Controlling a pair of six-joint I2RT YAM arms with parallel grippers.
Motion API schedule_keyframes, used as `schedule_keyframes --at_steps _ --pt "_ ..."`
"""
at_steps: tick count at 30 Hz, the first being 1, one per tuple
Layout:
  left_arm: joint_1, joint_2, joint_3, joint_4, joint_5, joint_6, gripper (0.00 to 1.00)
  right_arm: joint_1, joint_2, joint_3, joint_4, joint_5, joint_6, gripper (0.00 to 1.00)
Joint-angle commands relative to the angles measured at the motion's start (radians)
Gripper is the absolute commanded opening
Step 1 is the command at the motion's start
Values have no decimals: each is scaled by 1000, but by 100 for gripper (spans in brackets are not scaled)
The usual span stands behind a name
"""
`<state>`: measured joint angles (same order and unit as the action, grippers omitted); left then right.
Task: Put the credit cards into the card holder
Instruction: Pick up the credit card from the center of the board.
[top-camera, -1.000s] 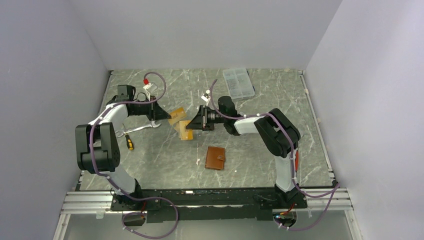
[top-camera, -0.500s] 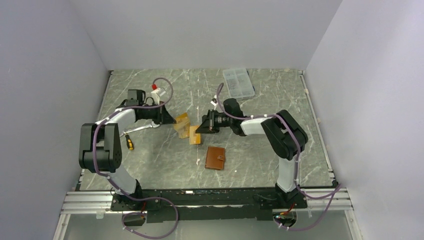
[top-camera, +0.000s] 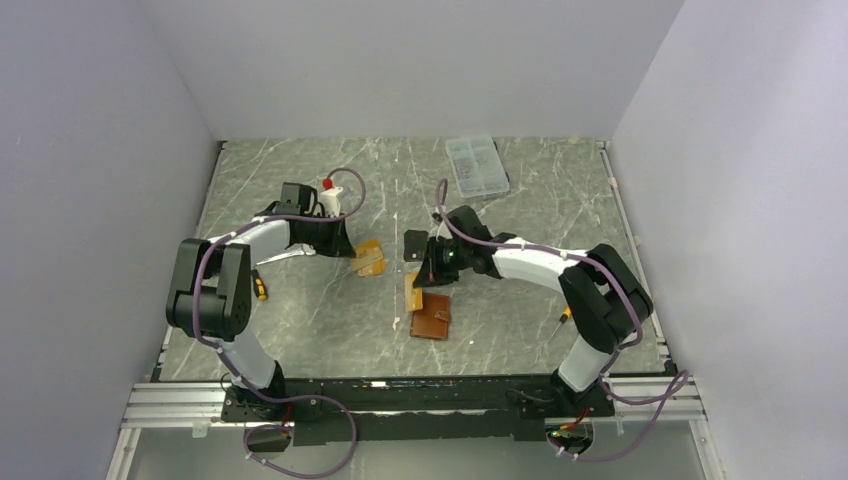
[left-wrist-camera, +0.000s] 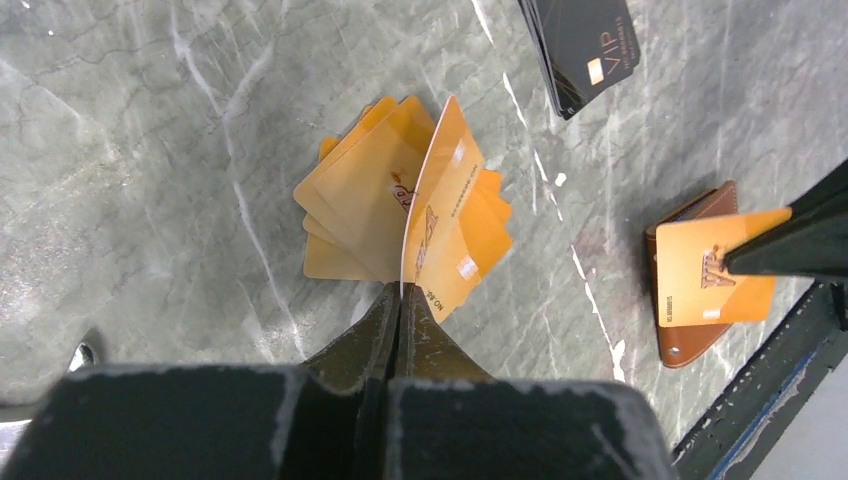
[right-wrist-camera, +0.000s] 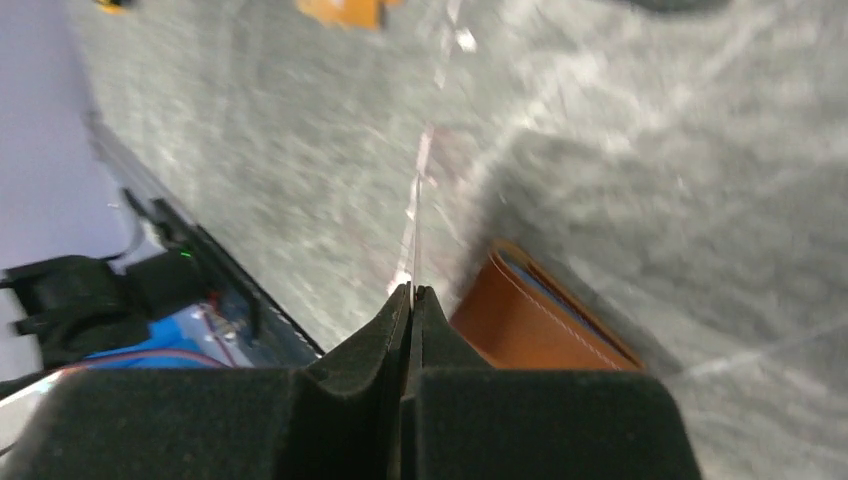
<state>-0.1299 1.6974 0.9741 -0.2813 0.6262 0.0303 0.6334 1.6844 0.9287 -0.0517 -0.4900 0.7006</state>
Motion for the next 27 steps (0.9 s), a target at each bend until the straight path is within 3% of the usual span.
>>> schedule_keyframes --at_steps 1,10,15,18,21,23,27 --pt "-28 25 11 -35 -110 -8 0 66 -55 42 -281 204 -33 0" --pt "-42 -33 39 -94 -206 2 33 135 -127 69 -460 369 11 0" --pt "-42 -63 98 -162 -176 33 41 150 -134 90 -487 366 9 0" --pt "-42 -101 113 -184 -156 54 58 153 -154 93 -479 341 11 0" --pt "-42 -138 133 -215 -144 85 62 161 -160 120 -534 378 -1 0" --pt "-47 -170 139 -224 -135 114 72 164 -156 138 -579 413 -14 0" --pt "-82 -219 158 -263 -114 162 70 177 -117 159 -670 501 -34 0"
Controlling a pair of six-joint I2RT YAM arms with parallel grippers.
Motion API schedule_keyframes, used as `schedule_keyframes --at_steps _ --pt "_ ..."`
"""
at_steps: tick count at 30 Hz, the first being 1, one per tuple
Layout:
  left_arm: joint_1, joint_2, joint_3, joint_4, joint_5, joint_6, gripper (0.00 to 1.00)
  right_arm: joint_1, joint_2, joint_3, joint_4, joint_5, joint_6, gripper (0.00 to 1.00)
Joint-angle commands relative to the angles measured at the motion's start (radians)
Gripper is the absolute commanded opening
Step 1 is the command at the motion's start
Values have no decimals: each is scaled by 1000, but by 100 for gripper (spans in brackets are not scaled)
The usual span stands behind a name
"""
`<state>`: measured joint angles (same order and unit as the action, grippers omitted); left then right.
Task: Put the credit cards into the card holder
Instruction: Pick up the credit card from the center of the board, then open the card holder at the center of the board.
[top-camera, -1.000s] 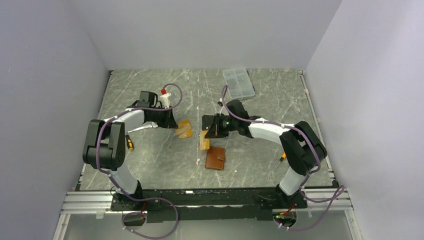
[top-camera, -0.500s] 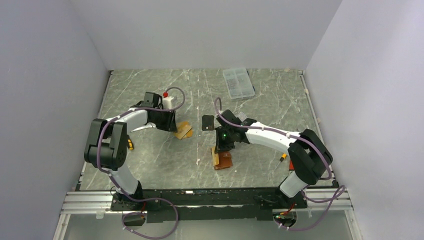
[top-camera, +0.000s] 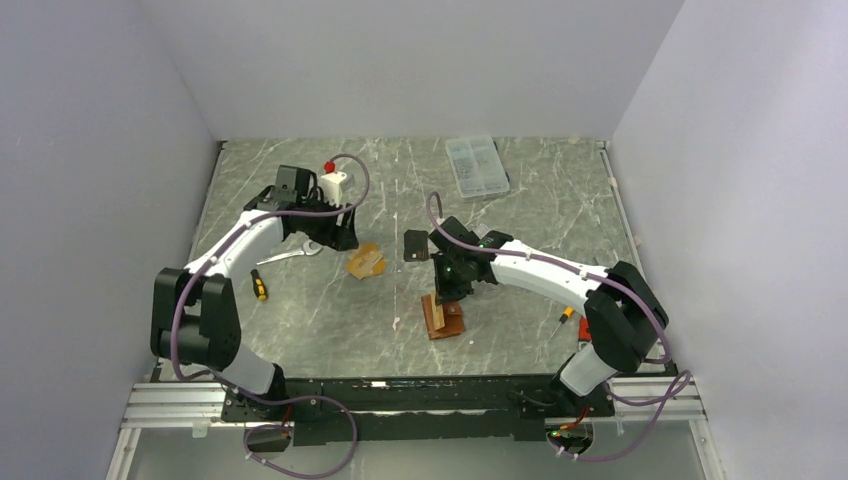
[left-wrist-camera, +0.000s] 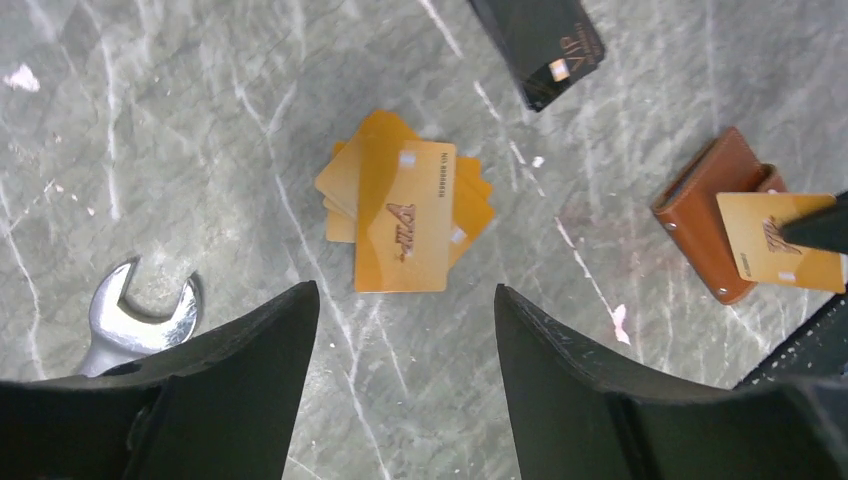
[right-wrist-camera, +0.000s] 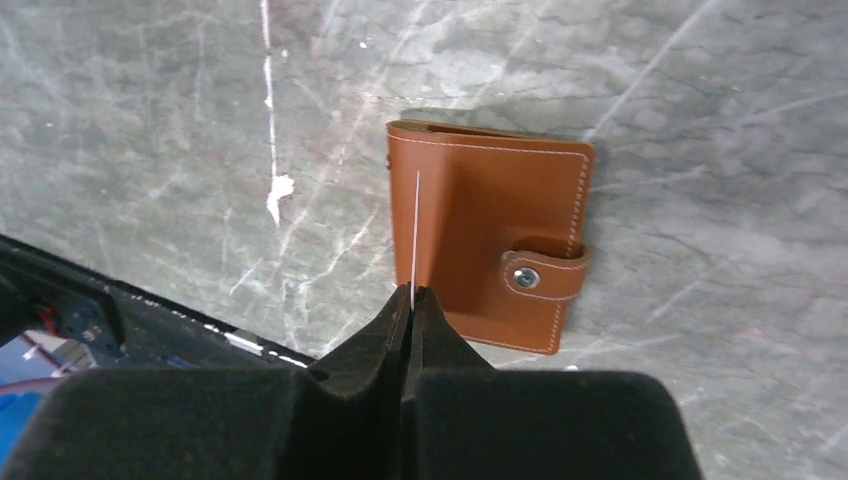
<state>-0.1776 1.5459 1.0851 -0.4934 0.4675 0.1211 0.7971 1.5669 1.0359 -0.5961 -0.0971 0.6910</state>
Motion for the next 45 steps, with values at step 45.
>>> schedule_keyframes --at_steps 45 --pt "-406 -119 -17 -55 67 162 61 -127 41 110 -272 247 -177 0"
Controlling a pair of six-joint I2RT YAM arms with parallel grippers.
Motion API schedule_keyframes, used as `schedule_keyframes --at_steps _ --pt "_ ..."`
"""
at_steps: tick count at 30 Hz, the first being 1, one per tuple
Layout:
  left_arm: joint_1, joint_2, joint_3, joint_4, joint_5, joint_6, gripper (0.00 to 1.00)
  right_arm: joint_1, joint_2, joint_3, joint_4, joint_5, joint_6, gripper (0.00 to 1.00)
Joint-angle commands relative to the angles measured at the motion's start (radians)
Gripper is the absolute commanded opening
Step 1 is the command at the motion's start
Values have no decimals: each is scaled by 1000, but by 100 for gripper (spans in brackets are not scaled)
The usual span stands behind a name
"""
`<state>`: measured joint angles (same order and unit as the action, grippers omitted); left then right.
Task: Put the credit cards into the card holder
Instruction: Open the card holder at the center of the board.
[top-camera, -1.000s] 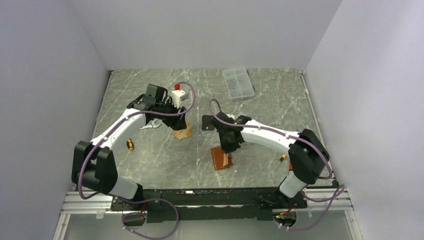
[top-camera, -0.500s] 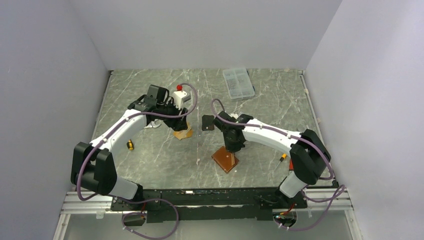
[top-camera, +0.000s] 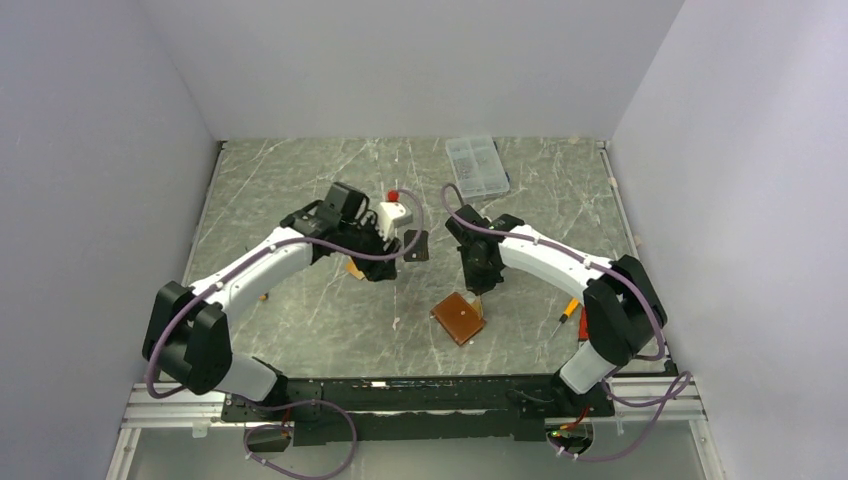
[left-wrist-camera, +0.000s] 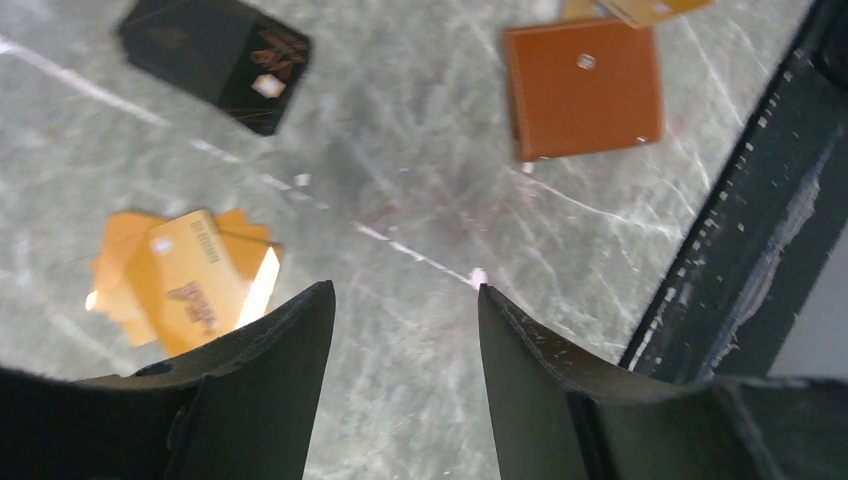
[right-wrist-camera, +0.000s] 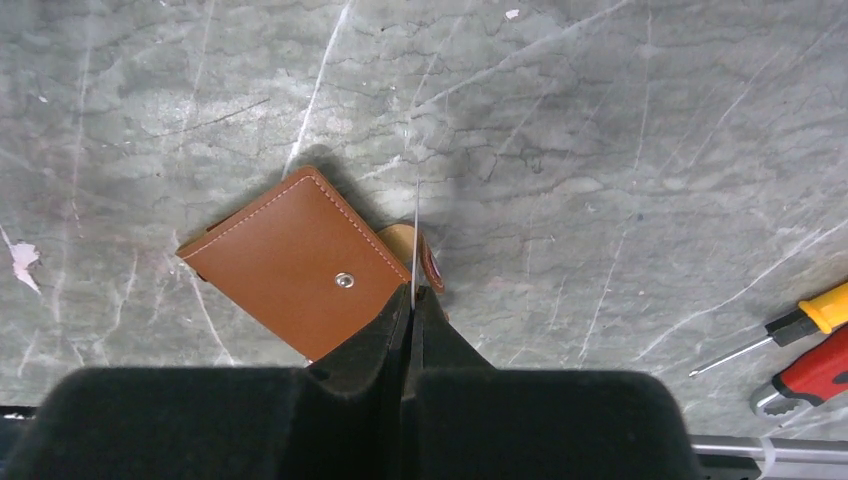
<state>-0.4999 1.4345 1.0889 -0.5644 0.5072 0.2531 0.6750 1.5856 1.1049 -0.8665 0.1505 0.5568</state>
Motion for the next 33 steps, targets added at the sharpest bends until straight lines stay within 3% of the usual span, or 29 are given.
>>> schedule_keyframes --at_steps 1,10,18,31,33 --pt "-97 -3 -24 18 33 35 61 -5 26 35 2 5 -44 0" --pt "-148 42 4 5 98 132 60 -18 9 -68 10 49 -40 0" --pt "-167 45 15 15 90 121 64 -28 -46 -208 107 -58 36 0" --pt "-421 130 23 123 -108 32 73 -51 -161 -553 473 -257 290 0" --pt "-460 151 15 139 -139 38 80 -55 -175 -605 526 -274 321 0"
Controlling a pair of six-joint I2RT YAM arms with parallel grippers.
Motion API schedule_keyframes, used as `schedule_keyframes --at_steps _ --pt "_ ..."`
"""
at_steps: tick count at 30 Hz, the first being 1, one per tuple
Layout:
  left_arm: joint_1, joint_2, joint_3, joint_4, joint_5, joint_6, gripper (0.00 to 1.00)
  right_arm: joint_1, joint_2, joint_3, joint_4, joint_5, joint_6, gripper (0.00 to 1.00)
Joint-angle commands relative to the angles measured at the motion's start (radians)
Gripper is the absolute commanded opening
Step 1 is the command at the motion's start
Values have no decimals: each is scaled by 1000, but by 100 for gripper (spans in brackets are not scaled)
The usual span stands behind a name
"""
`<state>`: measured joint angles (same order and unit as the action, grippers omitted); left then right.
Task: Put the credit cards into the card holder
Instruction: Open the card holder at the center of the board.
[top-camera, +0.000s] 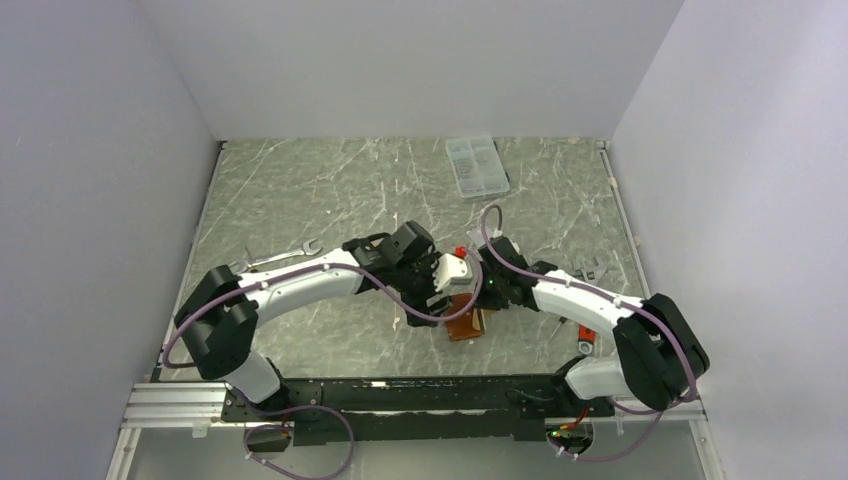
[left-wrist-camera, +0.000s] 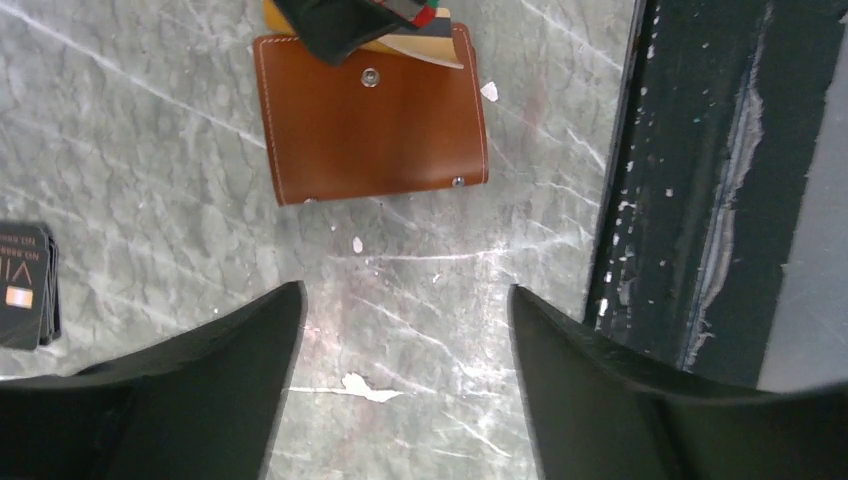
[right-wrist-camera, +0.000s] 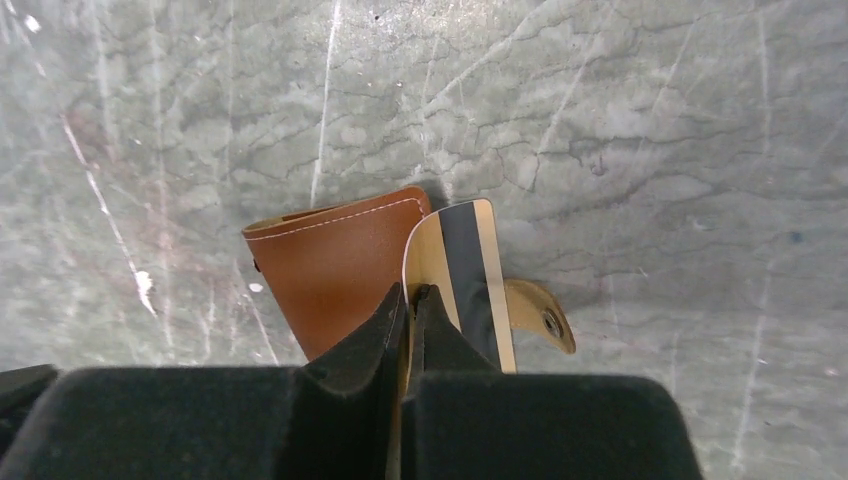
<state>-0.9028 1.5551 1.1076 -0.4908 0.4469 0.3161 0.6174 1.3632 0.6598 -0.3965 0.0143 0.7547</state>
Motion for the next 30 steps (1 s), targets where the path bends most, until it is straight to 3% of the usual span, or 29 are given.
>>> schedule_keyframes --at_steps 1,5,14,25,30 --pt "-78 42 -1 67 -99 -13 96 1 36 -183 82 -148 135 0" --pt "-130 74 20 82 -175 20 99 -3 -35 -217 80 -126 154 0" --pt "-146 148 76 104 -215 9 99 -13 -174 -107 -184 36 79 0" --pt "-247 195 76 88 -266 51 99 -13 -195 -161 -172 59 107 0" --pt "-313 211 44 118 -442 84 99 -13 -249 -222 -125 56 167 0"
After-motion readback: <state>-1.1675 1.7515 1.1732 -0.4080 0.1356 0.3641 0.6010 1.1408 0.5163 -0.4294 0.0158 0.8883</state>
